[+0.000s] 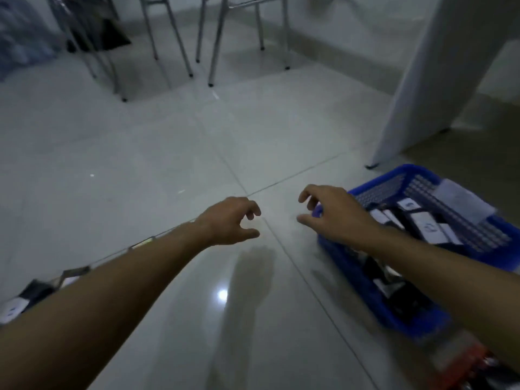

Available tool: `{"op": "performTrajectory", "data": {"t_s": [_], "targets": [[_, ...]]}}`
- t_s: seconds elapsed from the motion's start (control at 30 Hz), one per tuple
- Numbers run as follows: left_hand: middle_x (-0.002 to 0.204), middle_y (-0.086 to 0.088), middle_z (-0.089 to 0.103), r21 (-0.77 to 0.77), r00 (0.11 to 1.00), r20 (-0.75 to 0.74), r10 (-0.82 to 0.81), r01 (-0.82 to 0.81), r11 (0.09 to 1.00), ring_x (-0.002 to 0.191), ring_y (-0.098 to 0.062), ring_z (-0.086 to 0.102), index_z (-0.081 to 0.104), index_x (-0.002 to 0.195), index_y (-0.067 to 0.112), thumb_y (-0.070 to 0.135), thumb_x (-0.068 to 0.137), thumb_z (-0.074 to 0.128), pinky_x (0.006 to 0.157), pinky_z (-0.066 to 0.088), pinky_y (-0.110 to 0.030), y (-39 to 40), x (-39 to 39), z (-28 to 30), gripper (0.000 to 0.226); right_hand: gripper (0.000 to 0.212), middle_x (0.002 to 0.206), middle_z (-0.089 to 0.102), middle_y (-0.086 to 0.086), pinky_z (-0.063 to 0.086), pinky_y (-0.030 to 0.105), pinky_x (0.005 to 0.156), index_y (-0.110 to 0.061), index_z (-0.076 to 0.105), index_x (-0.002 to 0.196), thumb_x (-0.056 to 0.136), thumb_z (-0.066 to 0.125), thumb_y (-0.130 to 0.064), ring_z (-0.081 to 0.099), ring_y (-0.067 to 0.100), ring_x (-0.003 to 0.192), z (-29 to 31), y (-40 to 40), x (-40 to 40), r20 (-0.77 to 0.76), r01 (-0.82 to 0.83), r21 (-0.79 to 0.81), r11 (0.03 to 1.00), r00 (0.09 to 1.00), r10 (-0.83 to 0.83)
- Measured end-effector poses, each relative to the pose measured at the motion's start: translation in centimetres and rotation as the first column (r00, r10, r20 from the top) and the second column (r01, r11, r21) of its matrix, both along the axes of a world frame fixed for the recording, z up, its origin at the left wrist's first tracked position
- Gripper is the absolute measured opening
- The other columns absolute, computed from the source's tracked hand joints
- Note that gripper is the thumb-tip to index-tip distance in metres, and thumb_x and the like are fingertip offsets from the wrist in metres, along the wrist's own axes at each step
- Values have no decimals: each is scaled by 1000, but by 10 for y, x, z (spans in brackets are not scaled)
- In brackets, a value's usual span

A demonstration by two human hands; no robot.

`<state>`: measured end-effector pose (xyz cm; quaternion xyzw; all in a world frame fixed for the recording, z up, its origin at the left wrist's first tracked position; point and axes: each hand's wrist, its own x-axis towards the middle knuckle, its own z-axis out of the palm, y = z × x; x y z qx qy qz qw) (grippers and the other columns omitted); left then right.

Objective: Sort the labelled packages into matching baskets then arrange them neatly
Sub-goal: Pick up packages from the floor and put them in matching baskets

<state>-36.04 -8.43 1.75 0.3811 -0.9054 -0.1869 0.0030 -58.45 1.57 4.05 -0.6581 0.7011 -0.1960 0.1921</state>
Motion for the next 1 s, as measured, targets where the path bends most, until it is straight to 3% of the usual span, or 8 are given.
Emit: {"op": "performTrajectory", "data": {"t_s": [0.13, 0.23, 0.37, 0.57, 0.63, 0.73, 0.87, 1.0], "targets": [[106, 6, 58, 66, 979, -50, 199, -196, 978, 93, -13, 52, 59, 116, 22, 35, 81, 72, 81, 44, -27, -20, 69, -33, 40, 37, 104, 60, -7, 42, 26, 73, -26, 56, 114, 84, 73, -42, 53, 4, 77, -25, -36, 53, 10, -34, 83, 996, 999, 33], [107, 5, 59, 74, 975, -29, 221, -219, 973, 95, -15, 52, 60, 114, 22, 32, 80, 71, 84, 46, -31, -27, 102, -54, 38, 43, 109, 58, -7, 42, 24, 73, -28, 55, 119, 83, 74, -43, 55, 5, 80, -47, -52, 89, 48, -59, 115, 992, 997, 54], [106, 6, 57, 76, 931, -119, 344, -337, 939, 95, -13, 50, 59, 113, 22, 25, 81, 67, 83, 46, -30, -32, 135, -60, 33, 50, 113, 54, -10, 41, 24, 74, -32, 52, 123, 81, 74, -47, 52, 6, 83, -73, -61, 133, 65, -97, 106, 990, 994, 90], [102, 6, 54, 8, 864, -171, 473, -479, 878, 96, -13, 45, 57, 104, 21, 14, 76, 60, 76, 44, -30, -12, 202, -58, 29, 80, 136, 45, -6, 50, 34, 89, -33, 40, 139, 72, 82, -46, 49, 11, 111, -102, -89, 214, 109, -301, 148, 942, 952, 287], [103, 5, 55, -39, 813, -180, 553, -568, 822, 96, -14, 45, 56, 104, 20, 15, 78, 59, 75, 43, -30, -6, 235, -53, 26, 91, 144, 41, -3, 49, 39, 97, -31, 36, 145, 69, 85, -44, 47, 17, 123, -108, -100, 240, 147, -352, 158, 923, 932, 330], [105, 3, 54, -30, 666, -153, 731, -742, 670, 100, -17, 48, 55, 107, 18, 21, 81, 60, 80, 47, -35, 7, 281, -53, 26, 101, 150, 36, -1, 43, 38, 103, -27, 31, 151, 67, 86, -36, 43, 23, 130, -119, -108, 273, 199, -403, 153, 902, 907, 372], [115, -3, 52, -15, 593, -3, 806, -805, 592, 105, -22, 51, 51, 113, 15, 26, 82, 65, 86, 46, -38, 29, 310, -71, 36, 83, 138, 47, 0, 40, 29, 89, -25, 43, 145, 71, 79, -21, 50, 25, 121, -130, -107, 296, 218, -370, 68, 927, 912, 348], [122, -9, 49, 5, 510, 72, 857, -860, 511, 111, -27, 49, 43, 122, 12, 26, 79, 72, 89, 45, -35, 34, 317, -86, 54, 69, 121, 52, -6, 36, 26, 76, -25, 54, 131, 68, 82, -25, 57, 18, 97, -133, -95, 307, 248, -348, -6, 937, 908, 339]]}}
